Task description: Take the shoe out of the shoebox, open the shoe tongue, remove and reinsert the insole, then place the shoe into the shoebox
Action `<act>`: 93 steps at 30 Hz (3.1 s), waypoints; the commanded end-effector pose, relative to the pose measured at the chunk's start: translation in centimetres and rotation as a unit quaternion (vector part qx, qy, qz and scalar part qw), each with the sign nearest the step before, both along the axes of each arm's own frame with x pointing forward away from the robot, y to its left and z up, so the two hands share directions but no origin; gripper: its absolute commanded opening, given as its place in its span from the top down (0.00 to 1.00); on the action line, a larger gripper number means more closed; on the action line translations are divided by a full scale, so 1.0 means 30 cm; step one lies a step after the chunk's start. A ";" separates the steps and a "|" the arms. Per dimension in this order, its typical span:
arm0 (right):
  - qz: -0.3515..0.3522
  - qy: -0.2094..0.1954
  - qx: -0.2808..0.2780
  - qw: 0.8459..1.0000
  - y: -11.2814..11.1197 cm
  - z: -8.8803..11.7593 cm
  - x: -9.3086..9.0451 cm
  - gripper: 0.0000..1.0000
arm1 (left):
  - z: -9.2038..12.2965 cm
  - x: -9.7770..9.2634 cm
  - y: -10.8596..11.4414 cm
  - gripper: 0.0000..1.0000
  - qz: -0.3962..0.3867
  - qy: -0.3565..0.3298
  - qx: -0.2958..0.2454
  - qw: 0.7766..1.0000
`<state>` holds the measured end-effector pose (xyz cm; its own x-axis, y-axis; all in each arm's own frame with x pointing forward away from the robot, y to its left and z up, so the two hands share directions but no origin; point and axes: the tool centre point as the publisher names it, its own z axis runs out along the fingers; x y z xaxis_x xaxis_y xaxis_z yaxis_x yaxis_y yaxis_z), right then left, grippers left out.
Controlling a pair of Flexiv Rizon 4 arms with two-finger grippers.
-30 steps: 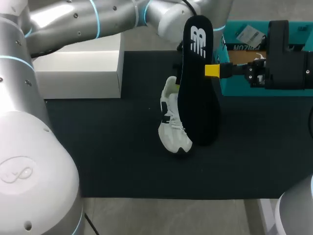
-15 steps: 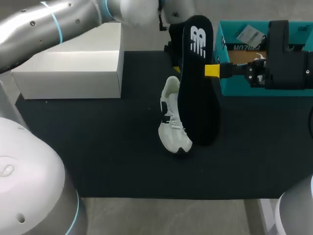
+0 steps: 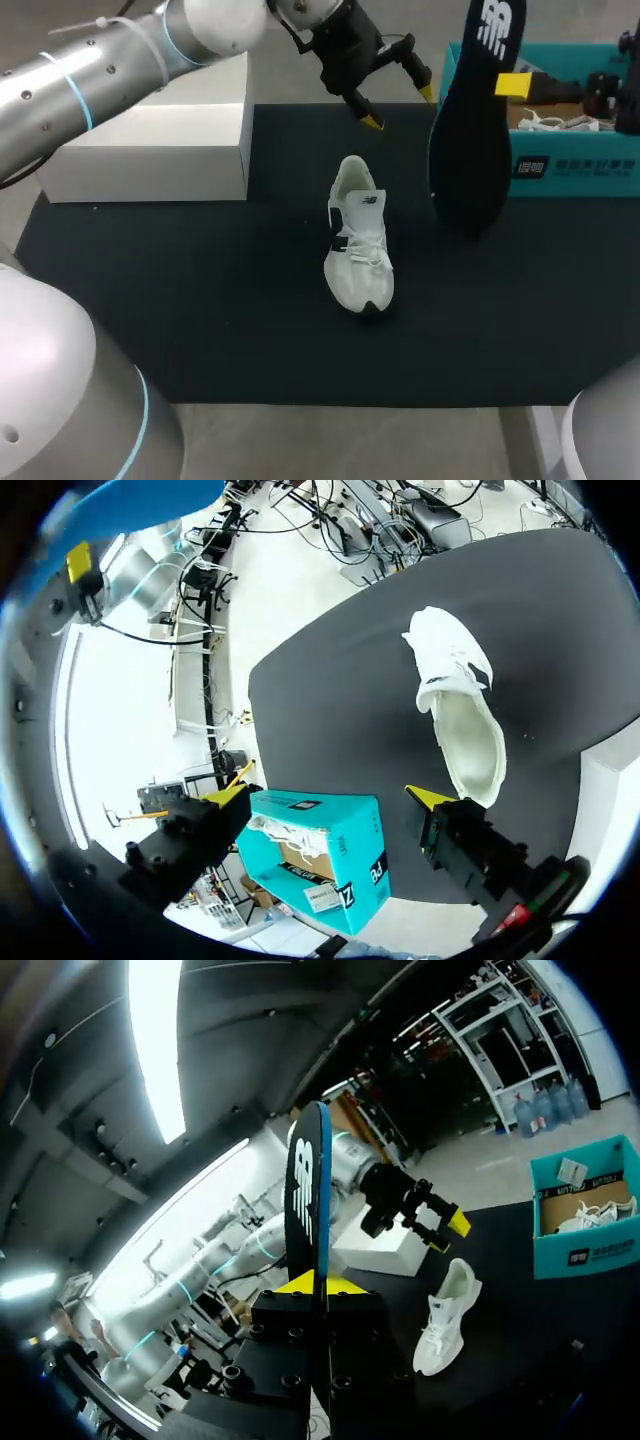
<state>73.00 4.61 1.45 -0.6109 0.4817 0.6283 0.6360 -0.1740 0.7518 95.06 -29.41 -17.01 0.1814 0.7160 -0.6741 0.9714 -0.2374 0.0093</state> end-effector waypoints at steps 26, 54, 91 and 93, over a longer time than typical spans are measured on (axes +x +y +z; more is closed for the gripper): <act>0.011 0.017 -0.022 1.000 -0.026 0.044 -0.003 1.00 | -0.012 0.010 0.000 0.00 -0.002 0.008 -0.032 0.999; -0.051 0.261 0.191 0.945 -0.239 -0.045 0.451 1.00 | 0.407 -0.155 -0.087 0.00 0.072 -0.038 -0.409 0.909; -0.018 0.361 0.099 0.927 -0.118 -0.151 0.589 1.00 | 0.405 -0.271 -0.203 1.00 -0.013 0.008 -0.429 0.903; -0.021 0.360 0.103 0.927 -0.118 -0.153 0.588 1.00 | 0.402 -0.270 -0.209 1.00 -0.015 0.013 -0.433 0.901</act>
<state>91.09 1.04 -3.06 0.0174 0.3223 0.9465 0.9534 -0.2904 0.0813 86.77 -35.31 -4.74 0.1689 -0.0746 -0.9828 0.9680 -0.1752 0.1796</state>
